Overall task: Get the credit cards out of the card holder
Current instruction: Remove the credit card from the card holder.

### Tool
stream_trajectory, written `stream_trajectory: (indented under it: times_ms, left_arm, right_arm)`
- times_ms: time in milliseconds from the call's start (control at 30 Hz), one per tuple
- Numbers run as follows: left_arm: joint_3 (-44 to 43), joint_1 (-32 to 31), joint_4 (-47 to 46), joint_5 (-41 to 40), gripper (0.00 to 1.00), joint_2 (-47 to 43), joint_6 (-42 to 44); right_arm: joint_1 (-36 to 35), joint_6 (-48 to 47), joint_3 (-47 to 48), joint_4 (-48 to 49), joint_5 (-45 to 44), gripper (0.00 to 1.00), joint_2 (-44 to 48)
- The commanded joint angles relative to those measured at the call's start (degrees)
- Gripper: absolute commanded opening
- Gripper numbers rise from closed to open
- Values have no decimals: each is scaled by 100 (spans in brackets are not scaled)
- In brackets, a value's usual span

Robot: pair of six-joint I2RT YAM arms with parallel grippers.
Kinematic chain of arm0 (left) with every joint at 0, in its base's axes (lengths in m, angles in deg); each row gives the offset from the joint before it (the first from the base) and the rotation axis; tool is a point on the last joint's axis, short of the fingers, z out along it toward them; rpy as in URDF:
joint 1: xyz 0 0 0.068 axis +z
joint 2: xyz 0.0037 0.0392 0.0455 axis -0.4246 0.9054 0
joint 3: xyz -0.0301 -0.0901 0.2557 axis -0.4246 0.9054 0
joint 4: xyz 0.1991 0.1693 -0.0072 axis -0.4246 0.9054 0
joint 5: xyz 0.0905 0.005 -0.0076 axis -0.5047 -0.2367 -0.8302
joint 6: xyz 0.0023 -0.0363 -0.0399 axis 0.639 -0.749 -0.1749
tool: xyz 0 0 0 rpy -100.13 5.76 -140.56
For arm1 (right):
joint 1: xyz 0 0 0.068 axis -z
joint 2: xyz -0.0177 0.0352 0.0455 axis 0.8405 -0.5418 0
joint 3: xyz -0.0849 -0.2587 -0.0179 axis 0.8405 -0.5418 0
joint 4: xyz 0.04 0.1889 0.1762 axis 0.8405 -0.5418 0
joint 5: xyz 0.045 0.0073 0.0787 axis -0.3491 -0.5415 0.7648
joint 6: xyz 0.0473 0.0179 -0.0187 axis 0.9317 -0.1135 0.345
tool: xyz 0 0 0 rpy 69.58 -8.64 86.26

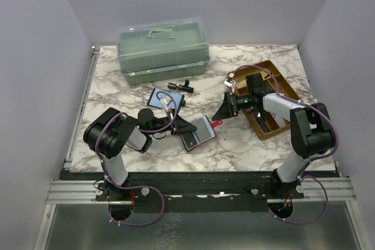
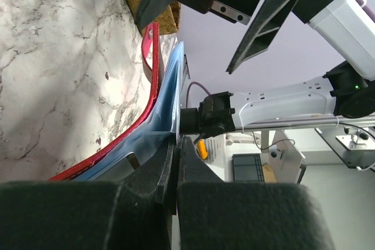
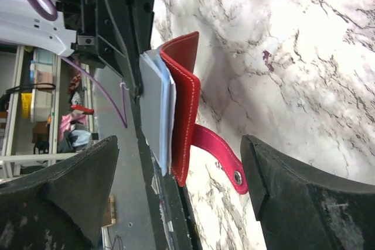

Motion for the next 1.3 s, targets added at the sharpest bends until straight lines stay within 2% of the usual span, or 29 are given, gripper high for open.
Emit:
stream_trajectory:
  times_ms: [0, 200, 367, 567, 700, 867, 900, 1000, 1167, 1267]
  left_arm:
    - [-202, 13, -120, 344, 0, -169, 152]
    - [-367, 13, -120, 496, 0, -138, 114]
    - [-383, 6, -128, 534, 0, -173, 107]
    - [-392, 8, -146, 603, 0, -186, 95]
    - [-375, 11, -187, 624, 0, -191, 84]
    - [-400, 9, -415, 633, 0, -169, -39]
    - [-401, 11, -478, 635, 0, -159, -67]
    - [-396, 8, -625, 639, 0, -131, -148]
    - [-383, 7, -731, 633, 0, -99, -208]
    - [-391, 6, -743, 642, 0, -79, -217]
  right_arm:
    - [-32, -433, 207, -505, -348, 92, -133]
    - [-405, -522, 368, -633, 146, 93, -357]
    - [-447, -98, 227, -204, 829, 89, -374]
    - [-447, 682, 4, 686, 1564, 64, -328]
    - [-448, 935, -56, 928, 1643, 52, -311]
    - [-443, 838, 18, 713, 1409, 51, -370]
    - [-447, 841, 37, 703, 1406, 49, -397]
    - [-444, 909, 83, 706, 1418, 36, -462]
    - [-448, 902, 97, 676, 1390, 31, -484]
    - [-448, 903, 100, 667, 1395, 22, -499]
